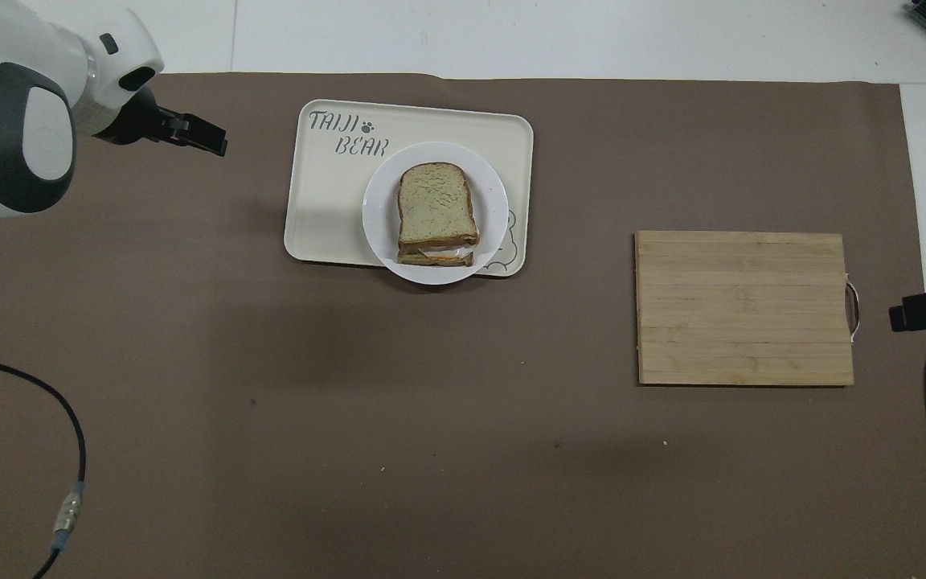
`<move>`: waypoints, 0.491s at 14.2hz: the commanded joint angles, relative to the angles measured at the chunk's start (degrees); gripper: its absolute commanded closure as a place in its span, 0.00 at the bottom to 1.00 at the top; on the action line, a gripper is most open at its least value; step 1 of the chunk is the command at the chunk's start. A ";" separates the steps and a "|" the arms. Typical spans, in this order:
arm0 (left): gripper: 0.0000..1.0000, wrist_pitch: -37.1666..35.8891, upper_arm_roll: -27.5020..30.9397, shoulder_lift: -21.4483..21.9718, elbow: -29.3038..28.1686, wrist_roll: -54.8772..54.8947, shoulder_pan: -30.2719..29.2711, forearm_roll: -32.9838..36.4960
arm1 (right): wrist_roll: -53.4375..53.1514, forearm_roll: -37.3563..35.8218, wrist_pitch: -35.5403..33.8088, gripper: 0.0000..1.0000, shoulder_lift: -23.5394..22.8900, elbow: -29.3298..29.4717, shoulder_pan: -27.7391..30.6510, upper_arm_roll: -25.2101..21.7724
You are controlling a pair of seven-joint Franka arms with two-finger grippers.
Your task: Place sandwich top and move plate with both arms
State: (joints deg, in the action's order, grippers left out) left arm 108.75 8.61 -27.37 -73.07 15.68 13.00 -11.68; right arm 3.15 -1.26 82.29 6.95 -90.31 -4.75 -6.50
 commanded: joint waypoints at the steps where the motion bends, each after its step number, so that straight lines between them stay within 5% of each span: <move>1: 0.00 -6.15 1.05 4.86 -1.90 -2.83 0.10 3.94 | 1.59 0.64 0.94 0.00 1.40 -1.71 1.06 0.35; 7: 0.00 -14.78 0.88 10.49 -1.99 -8.82 0.89 9.40 | 1.59 0.64 0.94 0.00 1.40 -1.71 1.06 0.44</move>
State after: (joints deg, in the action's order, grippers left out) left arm 95.33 9.12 -18.66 -73.24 8.10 13.34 -3.69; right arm 3.15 -1.26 82.29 6.95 -90.34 -4.75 -6.50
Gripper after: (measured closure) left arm 0.000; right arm 0.000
